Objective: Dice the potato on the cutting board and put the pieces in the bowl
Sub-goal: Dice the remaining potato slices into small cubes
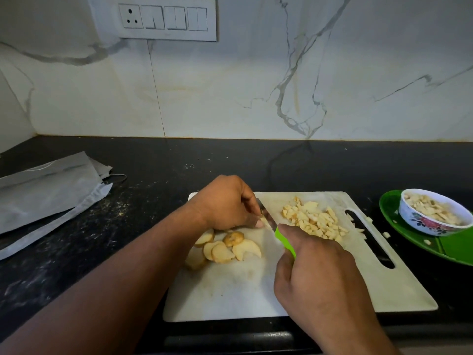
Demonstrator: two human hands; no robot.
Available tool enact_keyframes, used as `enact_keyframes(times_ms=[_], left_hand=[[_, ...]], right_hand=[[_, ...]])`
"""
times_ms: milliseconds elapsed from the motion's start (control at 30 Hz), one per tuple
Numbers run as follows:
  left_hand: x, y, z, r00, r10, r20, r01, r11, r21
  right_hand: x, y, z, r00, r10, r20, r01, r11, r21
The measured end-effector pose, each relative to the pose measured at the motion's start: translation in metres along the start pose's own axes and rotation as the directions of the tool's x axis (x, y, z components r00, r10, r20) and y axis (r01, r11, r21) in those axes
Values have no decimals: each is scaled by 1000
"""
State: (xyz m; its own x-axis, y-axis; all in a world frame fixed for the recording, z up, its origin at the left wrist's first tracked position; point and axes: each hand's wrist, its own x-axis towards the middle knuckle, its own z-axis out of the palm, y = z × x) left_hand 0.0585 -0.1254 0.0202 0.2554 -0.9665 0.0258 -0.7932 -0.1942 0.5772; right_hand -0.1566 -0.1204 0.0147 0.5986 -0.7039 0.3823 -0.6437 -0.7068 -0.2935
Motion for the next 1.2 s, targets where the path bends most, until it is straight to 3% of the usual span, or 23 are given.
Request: enact_keyframes(times_ms=[267,633,900,1200], left_hand=[[4,-1,1,996,-87,15,87,996,9],[3,7,4,984,-177,-8,177,984,-18],[-2,7,1,984,-179,-12,178,982,-64],[0,2,1,974,-226,-25,218,958,-187]], right_hand=[[-2,-3,13,1000,3,22,-2,1000,-12],[-32,1,-10,981,46,186,-41,999,-30],[-16,-14,-19,1000,16,-10,-16,1000,-25],[-2,-23,10,1000,16,-14,-15,999,29]])
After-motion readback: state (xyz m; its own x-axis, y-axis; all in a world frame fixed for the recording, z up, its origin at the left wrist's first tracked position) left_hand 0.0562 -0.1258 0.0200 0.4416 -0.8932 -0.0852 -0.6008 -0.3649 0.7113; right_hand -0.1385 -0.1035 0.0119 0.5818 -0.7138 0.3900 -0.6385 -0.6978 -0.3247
